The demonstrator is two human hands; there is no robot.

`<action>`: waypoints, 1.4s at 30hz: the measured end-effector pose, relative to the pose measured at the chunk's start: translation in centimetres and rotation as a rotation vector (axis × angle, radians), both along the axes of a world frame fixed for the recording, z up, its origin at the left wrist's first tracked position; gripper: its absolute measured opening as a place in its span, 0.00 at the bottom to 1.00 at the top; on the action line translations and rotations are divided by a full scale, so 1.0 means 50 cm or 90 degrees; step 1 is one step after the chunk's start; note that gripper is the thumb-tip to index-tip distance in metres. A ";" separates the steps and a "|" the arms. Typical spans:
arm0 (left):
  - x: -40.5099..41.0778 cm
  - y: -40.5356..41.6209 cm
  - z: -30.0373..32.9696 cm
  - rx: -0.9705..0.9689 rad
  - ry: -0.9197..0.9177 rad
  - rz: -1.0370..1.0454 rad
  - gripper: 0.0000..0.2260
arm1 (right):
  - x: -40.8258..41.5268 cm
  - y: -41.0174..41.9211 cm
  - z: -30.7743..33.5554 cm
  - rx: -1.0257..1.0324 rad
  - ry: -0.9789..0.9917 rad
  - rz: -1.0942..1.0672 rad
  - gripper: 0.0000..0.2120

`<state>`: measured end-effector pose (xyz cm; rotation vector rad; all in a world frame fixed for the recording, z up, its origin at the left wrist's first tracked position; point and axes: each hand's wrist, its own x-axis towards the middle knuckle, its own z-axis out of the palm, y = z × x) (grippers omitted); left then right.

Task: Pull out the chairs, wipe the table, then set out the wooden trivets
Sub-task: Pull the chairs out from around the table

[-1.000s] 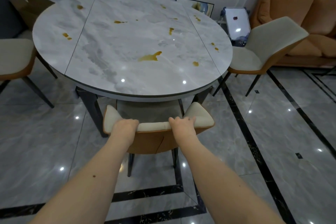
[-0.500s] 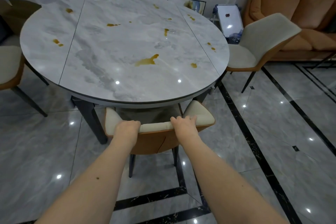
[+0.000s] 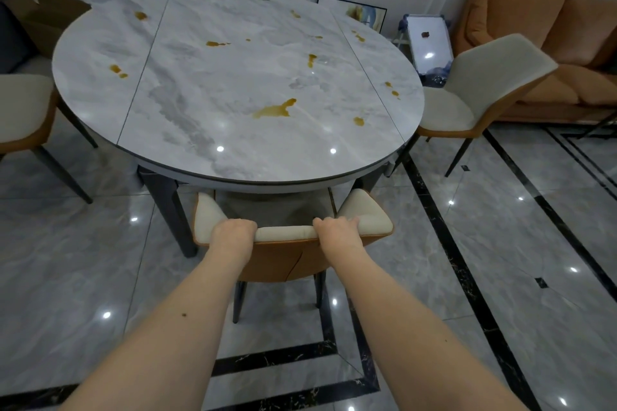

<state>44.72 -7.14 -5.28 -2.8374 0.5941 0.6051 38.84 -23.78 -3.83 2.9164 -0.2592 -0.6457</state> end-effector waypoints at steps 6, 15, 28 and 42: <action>-0.016 0.005 0.005 -0.003 0.014 0.007 0.15 | -0.014 0.006 0.000 -0.002 0.017 -0.009 0.21; -0.039 0.012 0.015 0.019 0.026 -0.009 0.17 | -0.040 0.021 0.003 -0.015 0.031 -0.016 0.22; -0.075 0.025 0.006 0.007 0.021 -0.010 0.18 | -0.078 0.028 0.001 -0.022 0.007 -0.005 0.21; -0.077 -0.036 0.044 0.009 0.119 -0.006 0.23 | -0.090 -0.020 -0.002 0.042 -0.038 0.058 0.20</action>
